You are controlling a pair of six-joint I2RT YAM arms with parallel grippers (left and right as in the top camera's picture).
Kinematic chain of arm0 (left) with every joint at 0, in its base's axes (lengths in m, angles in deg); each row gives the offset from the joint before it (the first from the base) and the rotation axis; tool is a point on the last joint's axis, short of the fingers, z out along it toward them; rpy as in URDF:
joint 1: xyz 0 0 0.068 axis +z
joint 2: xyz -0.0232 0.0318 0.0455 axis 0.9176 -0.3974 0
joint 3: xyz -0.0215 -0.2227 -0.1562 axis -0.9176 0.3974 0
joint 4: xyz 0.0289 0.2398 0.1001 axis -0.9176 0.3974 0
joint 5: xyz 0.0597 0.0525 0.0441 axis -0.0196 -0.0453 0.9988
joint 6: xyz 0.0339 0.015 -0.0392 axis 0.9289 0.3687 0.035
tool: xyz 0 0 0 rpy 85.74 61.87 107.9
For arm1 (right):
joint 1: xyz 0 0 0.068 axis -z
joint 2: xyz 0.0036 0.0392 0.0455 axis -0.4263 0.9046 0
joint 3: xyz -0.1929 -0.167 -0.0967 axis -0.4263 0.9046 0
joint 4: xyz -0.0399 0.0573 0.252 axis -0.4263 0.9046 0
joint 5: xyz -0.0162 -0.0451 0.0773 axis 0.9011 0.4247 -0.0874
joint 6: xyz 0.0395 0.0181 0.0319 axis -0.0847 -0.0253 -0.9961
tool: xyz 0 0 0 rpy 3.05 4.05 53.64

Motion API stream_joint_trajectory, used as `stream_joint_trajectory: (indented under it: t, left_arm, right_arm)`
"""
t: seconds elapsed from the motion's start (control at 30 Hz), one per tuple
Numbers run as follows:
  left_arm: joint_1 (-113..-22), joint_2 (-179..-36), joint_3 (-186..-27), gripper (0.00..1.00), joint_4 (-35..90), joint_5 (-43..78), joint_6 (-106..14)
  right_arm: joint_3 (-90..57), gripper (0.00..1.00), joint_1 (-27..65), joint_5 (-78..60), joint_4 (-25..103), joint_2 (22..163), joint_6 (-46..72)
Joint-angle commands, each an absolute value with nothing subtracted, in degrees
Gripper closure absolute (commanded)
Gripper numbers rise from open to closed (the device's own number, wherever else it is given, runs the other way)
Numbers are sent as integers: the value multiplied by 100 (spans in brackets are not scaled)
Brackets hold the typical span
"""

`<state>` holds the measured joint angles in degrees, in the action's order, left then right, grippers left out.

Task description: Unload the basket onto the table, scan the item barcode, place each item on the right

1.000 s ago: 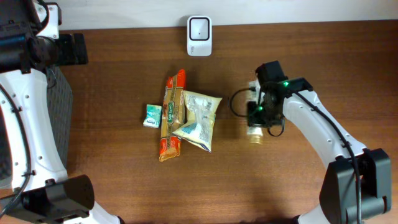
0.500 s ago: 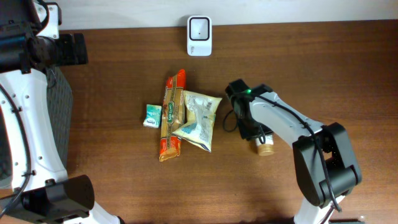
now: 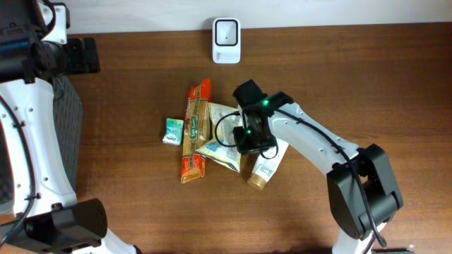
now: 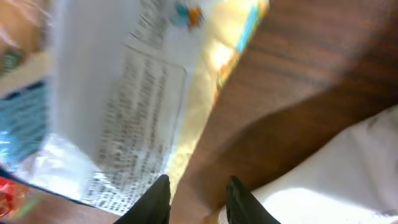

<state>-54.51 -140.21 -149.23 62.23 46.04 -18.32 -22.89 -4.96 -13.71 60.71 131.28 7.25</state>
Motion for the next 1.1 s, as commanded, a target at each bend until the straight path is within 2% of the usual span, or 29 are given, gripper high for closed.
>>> stream_joint_trajectory:
  t: [0.0, 0.1, 0.2, 0.23, 0.3, 0.37, 0.43, 0.5, 0.6, 0.67, 0.7, 0.73, 0.77, 0.83, 0.97, 1.07]
  left_arm:
    - [-5424, -13903, -15017, 1, 6214, 4663, -1756]
    - [-5426, -13903, -15017, 1, 6212, 4663, -1756]
    - [-5426, -13903, -15017, 1, 6212, 4665, -1756]
    - [-5424, -13903, -15017, 1, 6212, 4665, -1756]
    - [-5424, -13903, -15017, 1, 6214, 4665, -1756]
    - [-5424, -13903, -15017, 1, 6212, 4665, -1756]
    - [-5424, -13903, -15017, 1, 6214, 4665, -1756]
    - [-5424, -13903, -15017, 1, 6214, 4665, -1756]
    - [-5424, -13903, -15017, 1, 6212, 4663, -1756]
    - [-5424, -13903, -15017, 1, 6212, 4663, -1756]
    - [-5424, -13903, -15017, 1, 6212, 4665, -1756]
    - [-5424, -13903, -15017, 1, 6214, 4663, -1756]
    - [-5424, -13903, -15017, 1, 6212, 4665, -1756]
    - [-5424, -13903, -15017, 1, 6212, 4663, -1756]
    - [-5424, -13903, -15017, 1, 6212, 4665, -1756]
    - [-5424, -13903, -15017, 1, 6212, 4663, -1756]
  right_arm:
    - [-1985, 67, -695, -1590, 5949, 13150, 371]
    - [-1685, 67, -855, -1579, 5988, 13150, -73]
    - [-1629, 66, -839, -1290, 6825, 13150, -70]
    - [-1629, 61, -820, -302, 7317, 13147, -73]
    - [-1626, 60, -372, 896, 7682, 13150, -416]
    - [-1626, 72, 868, 957, 7158, 13147, -278]
    - [-1626, 71, 1950, 284, 5993, 13147, 799]
    - [-1626, 67, 2645, -1533, 4449, 13150, 2093]
    - [-1889, 63, 2706, -2483, 4362, 13134, 2225]
    - [-2282, 64, 2612, -2497, 4480, 13080, 1912]
    - [-2464, 72, 2597, -2175, 4371, 13080, 1514]
    - [-2468, 74, 2594, -1423, 4100, 13082, 942]
    - [-2444, 68, 2592, -547, 3942, 13099, 386]
    - [-2435, 59, 2594, 100, 3562, 13230, 139]
    - [-2435, 59, 2592, 231, 3206, 14057, 41]
    - [-2437, 59, 2568, -678, 3230, 14164, 218]
